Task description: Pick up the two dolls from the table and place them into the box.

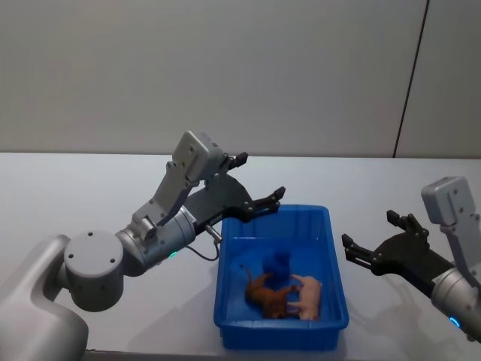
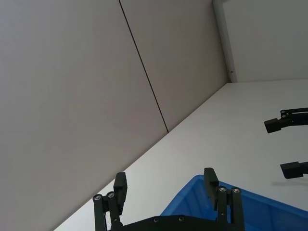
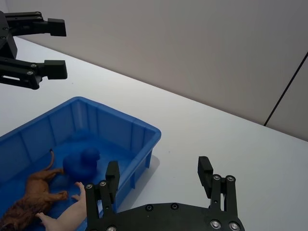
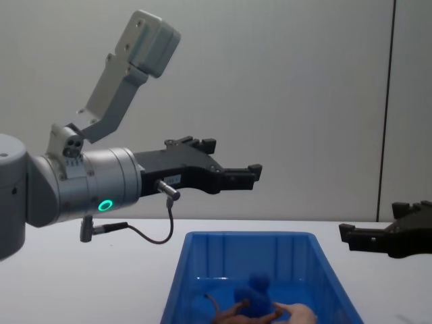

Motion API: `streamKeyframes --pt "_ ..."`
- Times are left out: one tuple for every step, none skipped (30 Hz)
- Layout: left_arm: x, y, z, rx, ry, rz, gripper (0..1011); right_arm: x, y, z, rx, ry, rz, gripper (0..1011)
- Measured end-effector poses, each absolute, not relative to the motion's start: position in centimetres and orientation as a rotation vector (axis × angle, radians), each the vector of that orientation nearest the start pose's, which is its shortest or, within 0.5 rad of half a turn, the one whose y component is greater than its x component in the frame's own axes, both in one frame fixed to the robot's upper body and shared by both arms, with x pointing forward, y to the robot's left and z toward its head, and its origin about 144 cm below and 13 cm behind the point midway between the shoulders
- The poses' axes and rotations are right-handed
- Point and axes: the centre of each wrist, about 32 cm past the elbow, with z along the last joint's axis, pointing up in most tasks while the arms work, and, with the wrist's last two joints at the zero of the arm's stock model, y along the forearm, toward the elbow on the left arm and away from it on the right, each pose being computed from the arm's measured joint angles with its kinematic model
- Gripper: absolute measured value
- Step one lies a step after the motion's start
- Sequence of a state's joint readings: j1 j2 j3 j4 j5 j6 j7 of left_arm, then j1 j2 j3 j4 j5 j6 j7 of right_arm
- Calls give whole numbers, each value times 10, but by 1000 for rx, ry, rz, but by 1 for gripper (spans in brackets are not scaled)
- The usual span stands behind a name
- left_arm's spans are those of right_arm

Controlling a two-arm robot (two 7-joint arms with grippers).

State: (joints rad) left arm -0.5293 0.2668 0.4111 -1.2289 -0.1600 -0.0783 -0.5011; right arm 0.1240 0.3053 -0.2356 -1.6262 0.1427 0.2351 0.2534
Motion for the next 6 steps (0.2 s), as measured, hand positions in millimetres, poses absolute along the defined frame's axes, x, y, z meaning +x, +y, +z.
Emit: streamKeyframes --pt "587 215 1218 113 -290 784 1003 484 -239 1189 -233 -36 -1101 1001" --pt "587 214 1218 111 -290 784 1003 484 -239 1189 -233 -36 -1101 1001" --pt "587 214 1218 109 -291 785 1003 484 -239 1189 -233 -36 -1101 1001" --pt "587 214 1218 107 -292 785 1003 484 -239 1189 -233 -36 -1101 1001" --pt "586 213 1218 105 -293 785 1003 484 -239 1189 -233 -36 -1101 1001" --pt "586 213 1218 103 -294 786 1003 484 -239 1189 -233 -36 -1101 1001"
